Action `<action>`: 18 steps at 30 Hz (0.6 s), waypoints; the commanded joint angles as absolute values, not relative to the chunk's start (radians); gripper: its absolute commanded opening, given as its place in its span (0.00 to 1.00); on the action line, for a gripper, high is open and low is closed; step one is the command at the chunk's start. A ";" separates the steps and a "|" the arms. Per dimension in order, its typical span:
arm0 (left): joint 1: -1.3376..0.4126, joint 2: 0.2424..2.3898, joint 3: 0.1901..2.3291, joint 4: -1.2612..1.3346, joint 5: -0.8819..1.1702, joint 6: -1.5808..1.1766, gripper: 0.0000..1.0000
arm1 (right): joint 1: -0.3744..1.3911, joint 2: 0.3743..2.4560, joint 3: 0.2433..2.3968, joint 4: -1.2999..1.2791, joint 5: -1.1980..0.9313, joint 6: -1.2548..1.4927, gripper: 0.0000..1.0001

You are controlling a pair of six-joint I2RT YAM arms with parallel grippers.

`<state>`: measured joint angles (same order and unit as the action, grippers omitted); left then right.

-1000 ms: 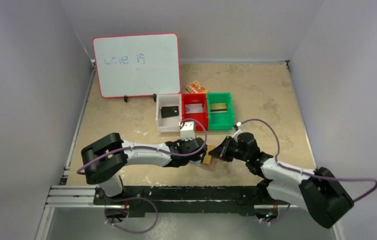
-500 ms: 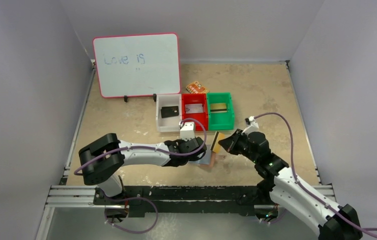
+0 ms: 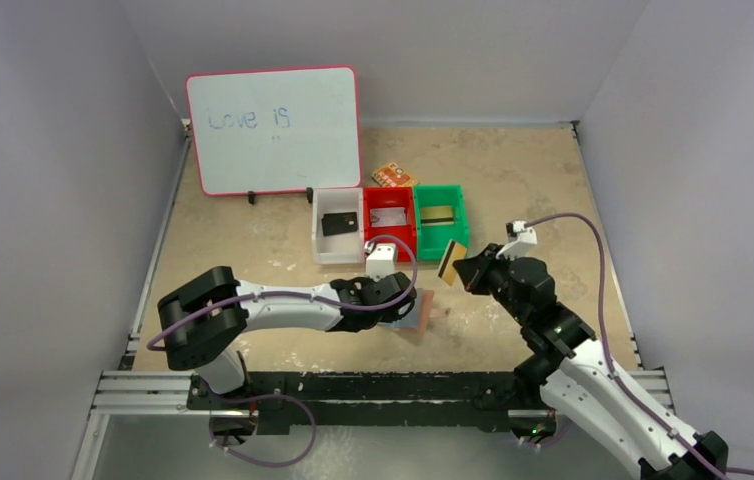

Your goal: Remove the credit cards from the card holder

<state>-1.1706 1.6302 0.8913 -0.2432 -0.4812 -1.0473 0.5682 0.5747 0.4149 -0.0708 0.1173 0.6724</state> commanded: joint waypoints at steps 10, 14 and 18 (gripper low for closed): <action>-1.212 1.655 0.968 -0.186 -0.422 -0.976 0.21 | 0.565 0.600 0.572 -0.044 0.313 0.342 0.00; -1.212 1.655 0.966 -0.186 -0.424 -0.973 0.21 | 0.565 0.647 0.608 -0.003 0.341 0.241 0.00; -1.212 1.655 0.957 -0.177 -0.430 -0.975 0.22 | 0.565 0.689 0.609 0.095 0.337 0.074 0.00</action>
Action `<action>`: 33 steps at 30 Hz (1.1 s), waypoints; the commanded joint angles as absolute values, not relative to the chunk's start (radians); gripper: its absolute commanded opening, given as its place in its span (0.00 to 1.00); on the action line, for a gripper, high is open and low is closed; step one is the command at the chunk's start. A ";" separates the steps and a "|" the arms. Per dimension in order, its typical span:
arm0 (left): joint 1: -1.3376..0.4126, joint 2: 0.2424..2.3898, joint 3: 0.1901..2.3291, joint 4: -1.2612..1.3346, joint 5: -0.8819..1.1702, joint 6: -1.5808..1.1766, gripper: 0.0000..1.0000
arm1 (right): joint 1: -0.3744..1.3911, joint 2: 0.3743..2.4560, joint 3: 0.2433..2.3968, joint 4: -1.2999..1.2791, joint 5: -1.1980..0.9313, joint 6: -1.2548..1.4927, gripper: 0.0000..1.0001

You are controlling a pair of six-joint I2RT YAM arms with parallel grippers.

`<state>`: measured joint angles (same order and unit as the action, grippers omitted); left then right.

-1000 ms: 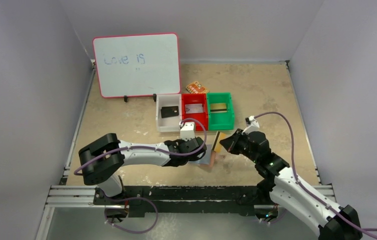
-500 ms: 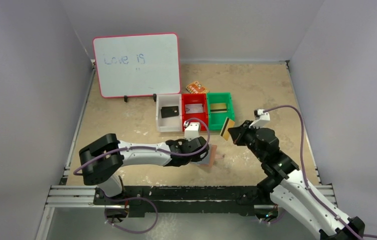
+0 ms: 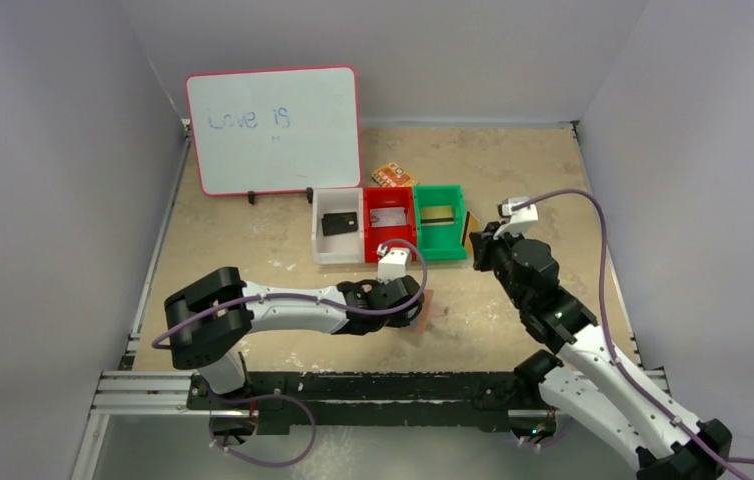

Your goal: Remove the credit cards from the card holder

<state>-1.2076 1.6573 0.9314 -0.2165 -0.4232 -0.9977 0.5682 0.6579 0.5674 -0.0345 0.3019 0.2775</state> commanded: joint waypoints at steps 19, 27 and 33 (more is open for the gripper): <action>-1.212 1.670 0.892 -0.117 -0.417 -1.020 0.23 | 0.565 1.062 0.716 0.174 0.283 -0.413 0.00; -1.212 1.649 0.844 -0.067 -0.425 -1.062 0.26 | 0.530 1.153 0.741 0.179 0.208 -0.552 0.00; -1.212 1.635 0.827 -0.060 -0.429 -1.061 0.29 | 0.520 1.277 0.822 0.184 0.103 -0.621 0.00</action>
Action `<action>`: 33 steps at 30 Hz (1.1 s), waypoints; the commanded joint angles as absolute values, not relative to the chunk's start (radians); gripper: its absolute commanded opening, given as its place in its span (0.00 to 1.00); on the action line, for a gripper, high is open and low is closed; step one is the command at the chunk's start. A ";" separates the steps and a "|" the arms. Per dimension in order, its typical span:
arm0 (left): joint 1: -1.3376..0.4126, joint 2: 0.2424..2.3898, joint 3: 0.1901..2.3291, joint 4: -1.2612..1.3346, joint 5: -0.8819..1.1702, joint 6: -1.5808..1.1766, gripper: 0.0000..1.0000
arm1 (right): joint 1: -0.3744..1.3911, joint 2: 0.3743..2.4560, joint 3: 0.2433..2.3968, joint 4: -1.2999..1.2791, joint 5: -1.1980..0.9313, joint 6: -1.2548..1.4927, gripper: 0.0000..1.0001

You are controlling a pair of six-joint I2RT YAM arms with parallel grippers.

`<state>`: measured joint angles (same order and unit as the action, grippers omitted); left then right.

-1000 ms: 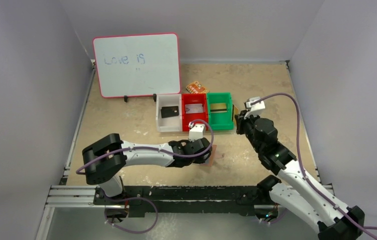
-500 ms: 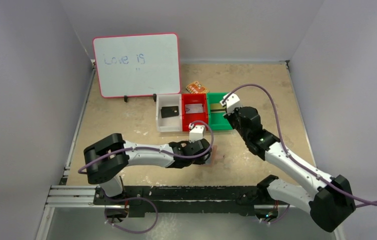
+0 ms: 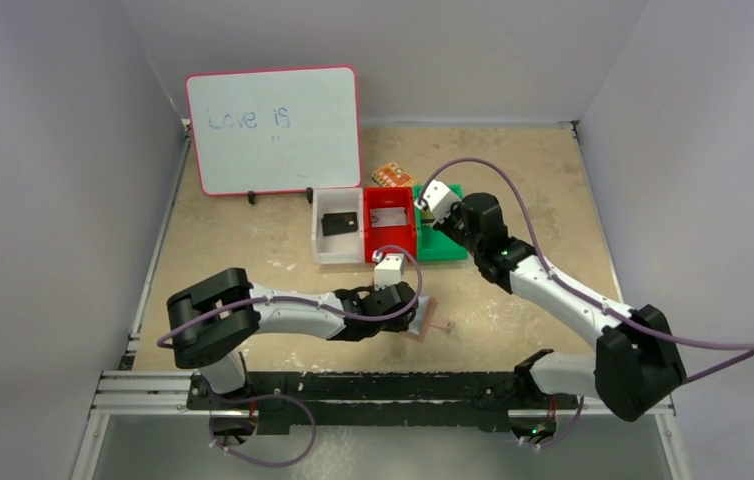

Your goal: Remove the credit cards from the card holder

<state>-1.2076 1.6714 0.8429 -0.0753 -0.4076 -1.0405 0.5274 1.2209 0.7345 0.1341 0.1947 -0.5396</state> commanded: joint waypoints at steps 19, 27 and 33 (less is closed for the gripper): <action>-1.209 1.529 0.797 -0.094 -0.478 -1.061 0.35 | 0.501 1.554 0.953 0.146 0.133 -0.876 0.00; -1.204 1.520 0.789 -0.088 -0.475 -1.059 0.36 | 0.493 1.632 1.004 0.144 0.120 -0.934 0.00; -1.203 1.504 0.779 -0.086 -0.476 -1.061 0.35 | 0.488 1.687 1.024 0.149 0.117 -0.973 0.00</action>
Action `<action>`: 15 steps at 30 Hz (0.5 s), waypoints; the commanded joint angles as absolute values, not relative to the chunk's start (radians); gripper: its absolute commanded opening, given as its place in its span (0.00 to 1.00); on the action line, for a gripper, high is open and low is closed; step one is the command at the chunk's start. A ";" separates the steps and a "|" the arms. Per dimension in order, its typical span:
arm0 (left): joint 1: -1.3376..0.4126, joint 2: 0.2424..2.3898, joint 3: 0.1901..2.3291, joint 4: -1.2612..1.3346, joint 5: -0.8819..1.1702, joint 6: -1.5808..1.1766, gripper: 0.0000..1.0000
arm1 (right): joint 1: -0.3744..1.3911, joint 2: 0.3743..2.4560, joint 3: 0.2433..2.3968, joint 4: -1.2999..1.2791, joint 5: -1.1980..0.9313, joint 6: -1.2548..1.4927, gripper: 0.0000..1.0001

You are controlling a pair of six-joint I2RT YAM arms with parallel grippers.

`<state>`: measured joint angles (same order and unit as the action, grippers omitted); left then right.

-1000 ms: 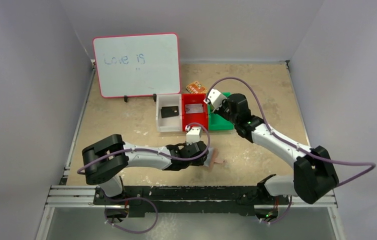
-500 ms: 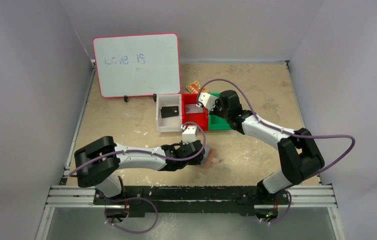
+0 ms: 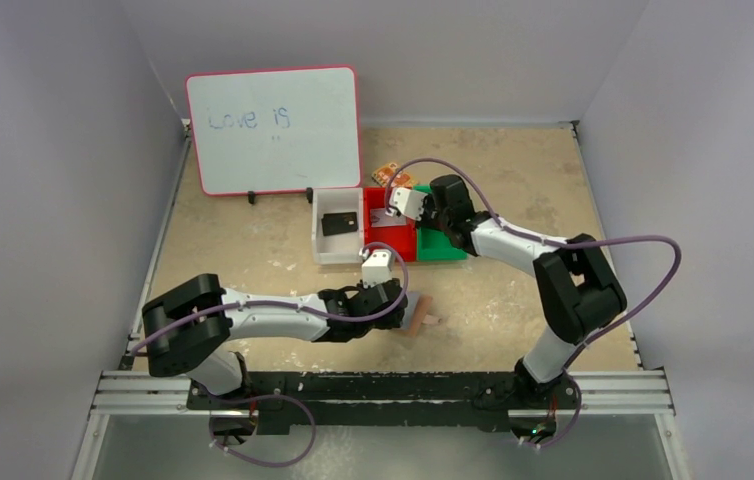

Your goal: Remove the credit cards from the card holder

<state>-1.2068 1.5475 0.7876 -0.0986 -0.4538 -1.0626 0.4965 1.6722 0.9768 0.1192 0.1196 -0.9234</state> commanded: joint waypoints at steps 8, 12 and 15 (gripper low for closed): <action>-1.203 1.499 0.778 -0.086 -0.475 -1.063 0.35 | 0.468 1.731 1.031 0.188 0.106 -1.014 0.01; -1.202 1.497 0.778 -0.086 -0.475 -1.066 0.36 | 0.464 1.753 1.031 0.229 0.125 -1.025 0.00; -1.203 1.499 0.780 -0.086 -0.475 -1.065 0.36 | 0.464 1.770 1.039 0.224 0.111 -1.032 0.02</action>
<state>-1.2064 1.5330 0.7868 -0.0986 -0.4538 -1.0626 0.4713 1.7592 0.9951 0.1768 0.1123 -1.0004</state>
